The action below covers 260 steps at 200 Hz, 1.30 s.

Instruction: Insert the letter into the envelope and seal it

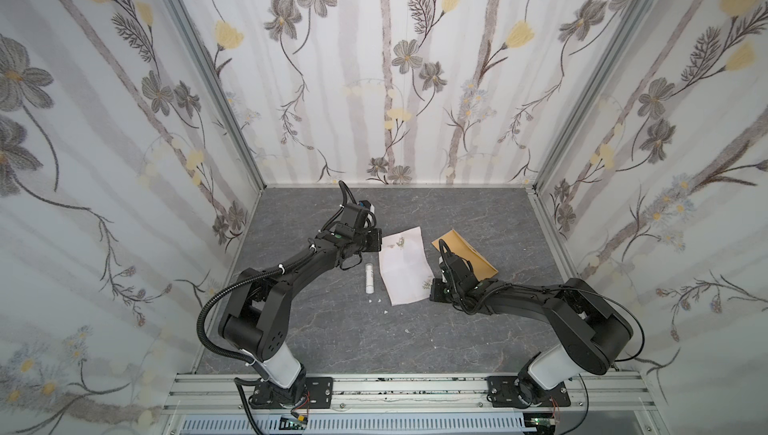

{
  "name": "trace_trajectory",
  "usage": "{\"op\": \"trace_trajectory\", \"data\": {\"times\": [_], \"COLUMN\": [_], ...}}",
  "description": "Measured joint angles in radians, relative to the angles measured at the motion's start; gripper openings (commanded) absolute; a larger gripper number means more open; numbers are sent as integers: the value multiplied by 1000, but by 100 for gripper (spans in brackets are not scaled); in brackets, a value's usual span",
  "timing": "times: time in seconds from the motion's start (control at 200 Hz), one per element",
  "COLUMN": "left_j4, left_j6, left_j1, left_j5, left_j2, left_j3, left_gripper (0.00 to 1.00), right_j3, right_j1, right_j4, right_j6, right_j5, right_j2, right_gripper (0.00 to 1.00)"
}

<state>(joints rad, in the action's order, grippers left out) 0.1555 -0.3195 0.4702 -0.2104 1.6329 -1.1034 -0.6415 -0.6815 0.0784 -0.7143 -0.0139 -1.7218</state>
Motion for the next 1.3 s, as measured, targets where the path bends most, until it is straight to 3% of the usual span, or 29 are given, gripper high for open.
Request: {"op": "trace_trajectory", "data": {"times": [0.135, 0.675, 0.929, 1.274, 1.299], "left_j4": [2, -2, -3, -32, -36], "left_j6": [-4, -16, -4, -22, -26], "left_j1": [21, 113, 178, 257, 259], "left_j5": [10, 131, 206, 262, 265], "left_j2": [-39, -171, -254, -335, -337], "left_j3": [31, 143, 216, 293, 298], "left_gripper": [0, 0, 0, 0, 13], "right_j3": [0, 10, 21, -67, -71], "right_j1": [0, 0, 1, 3, 3], "right_j4": [2, 16, 58, 92, 97], "right_j6": [1, -19, -56, -118, -123], "right_j5": [2, -44, -94, -107, -107], "right_j2": [34, 145, 213, 221, 216], "right_gripper": [23, 24, 47, 54, 54]}}
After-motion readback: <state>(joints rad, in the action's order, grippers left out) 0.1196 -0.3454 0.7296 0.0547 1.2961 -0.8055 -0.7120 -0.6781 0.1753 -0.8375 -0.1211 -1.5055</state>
